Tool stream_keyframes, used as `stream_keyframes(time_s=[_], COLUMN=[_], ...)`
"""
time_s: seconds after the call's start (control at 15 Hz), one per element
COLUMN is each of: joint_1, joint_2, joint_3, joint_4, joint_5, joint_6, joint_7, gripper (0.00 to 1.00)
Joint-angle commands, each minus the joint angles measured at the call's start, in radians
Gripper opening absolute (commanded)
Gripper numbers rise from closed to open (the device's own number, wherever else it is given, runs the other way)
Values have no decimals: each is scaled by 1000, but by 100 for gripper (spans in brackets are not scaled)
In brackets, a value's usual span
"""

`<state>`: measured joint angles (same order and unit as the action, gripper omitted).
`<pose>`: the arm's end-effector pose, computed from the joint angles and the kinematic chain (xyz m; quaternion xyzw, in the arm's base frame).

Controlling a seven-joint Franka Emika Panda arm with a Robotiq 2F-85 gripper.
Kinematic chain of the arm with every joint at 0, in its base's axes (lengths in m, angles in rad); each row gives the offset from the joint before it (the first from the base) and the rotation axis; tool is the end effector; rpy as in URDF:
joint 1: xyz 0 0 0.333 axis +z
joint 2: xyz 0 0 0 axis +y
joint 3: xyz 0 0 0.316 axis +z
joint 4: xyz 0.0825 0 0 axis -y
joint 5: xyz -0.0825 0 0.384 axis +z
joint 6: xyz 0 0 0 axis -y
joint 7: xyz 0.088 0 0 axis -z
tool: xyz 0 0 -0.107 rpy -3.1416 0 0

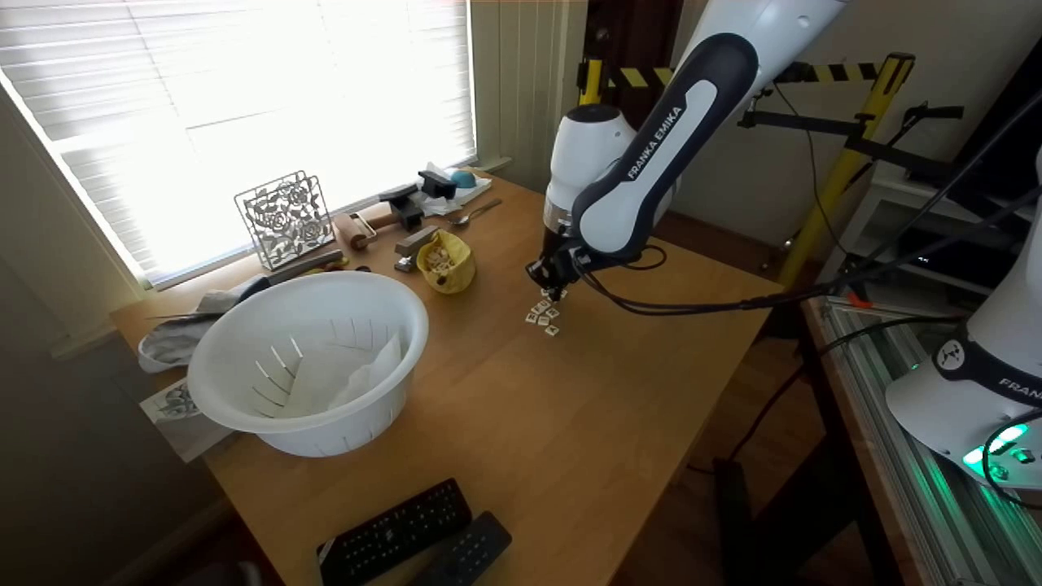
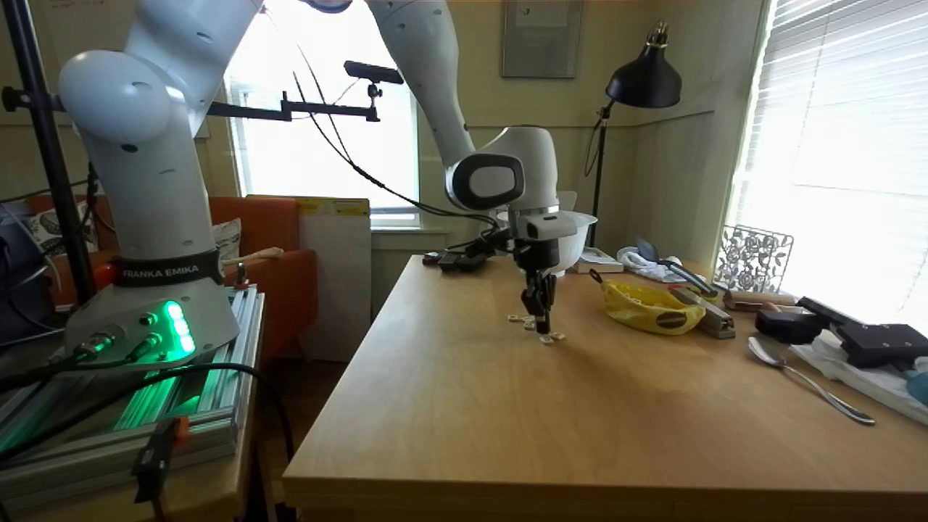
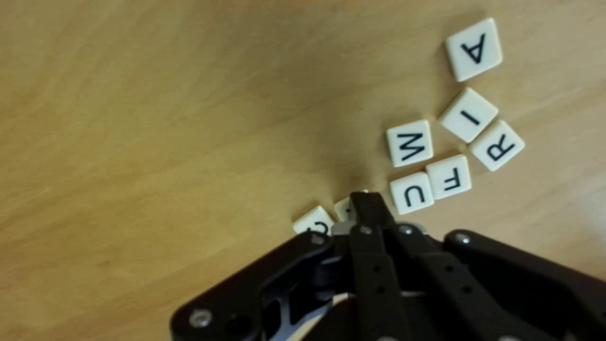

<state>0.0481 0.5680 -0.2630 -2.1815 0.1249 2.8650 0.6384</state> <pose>0.5505 -0.1311 0.1470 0.8924 -0.4433 0.0788 0.0317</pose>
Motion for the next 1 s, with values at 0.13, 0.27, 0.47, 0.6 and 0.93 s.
stream_keyframes(time_s=[0.13,0.27,0.47,0.6,0.93], joint_1=[9,2,-4,-7,-31], joint_2=[-4,-25,-48,-57,-41], joint_3=[-10,-5,2,3,11], joint_4=[-1,-10,-18,-19,-18], joint_5=[18,21,24,16,8], joint_6=[8,7,8,9,44], joint_7=[4,-7,-14,-26,-104], gripper=[0,0,0,0,0])
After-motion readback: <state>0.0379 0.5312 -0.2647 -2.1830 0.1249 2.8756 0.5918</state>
